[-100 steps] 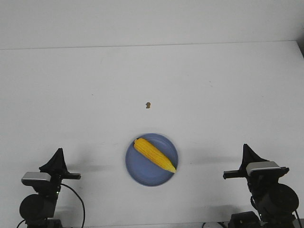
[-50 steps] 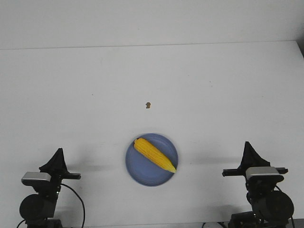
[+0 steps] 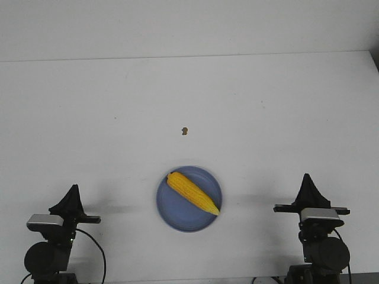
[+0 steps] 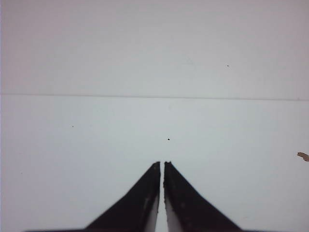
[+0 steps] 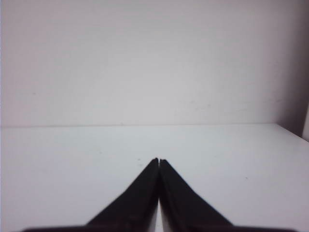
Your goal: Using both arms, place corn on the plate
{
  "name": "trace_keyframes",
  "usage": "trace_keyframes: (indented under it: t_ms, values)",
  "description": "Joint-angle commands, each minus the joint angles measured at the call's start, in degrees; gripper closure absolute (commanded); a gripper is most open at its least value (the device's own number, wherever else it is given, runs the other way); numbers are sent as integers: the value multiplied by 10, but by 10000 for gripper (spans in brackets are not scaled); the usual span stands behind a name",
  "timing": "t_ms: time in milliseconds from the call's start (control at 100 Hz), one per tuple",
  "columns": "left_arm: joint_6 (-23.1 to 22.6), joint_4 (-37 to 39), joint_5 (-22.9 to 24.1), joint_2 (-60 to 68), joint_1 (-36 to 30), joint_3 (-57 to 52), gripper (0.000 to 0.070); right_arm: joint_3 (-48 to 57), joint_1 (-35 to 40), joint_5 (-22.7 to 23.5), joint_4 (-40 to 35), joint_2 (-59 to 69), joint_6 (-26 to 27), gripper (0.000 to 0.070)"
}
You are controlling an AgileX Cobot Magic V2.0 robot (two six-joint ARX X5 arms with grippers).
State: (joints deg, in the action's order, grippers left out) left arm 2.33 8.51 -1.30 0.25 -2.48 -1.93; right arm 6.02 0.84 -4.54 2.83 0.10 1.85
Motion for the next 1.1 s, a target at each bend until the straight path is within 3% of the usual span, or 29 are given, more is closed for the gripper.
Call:
trace_keyframes:
  t_ms: [0, 400, 1090]
  values:
    - [1, 6, 2, -1, 0, 11, 688, -14, -5, 1, 23, 0, 15, 698]
    - [1, 6, 2, -1, 0, 11, 688, -53, -33, 46, 44, 0, 28, 698]
    - [1, 6, 2, -1, 0, 11, 688, -53, -35, 45, 44, 0, 27, 698]
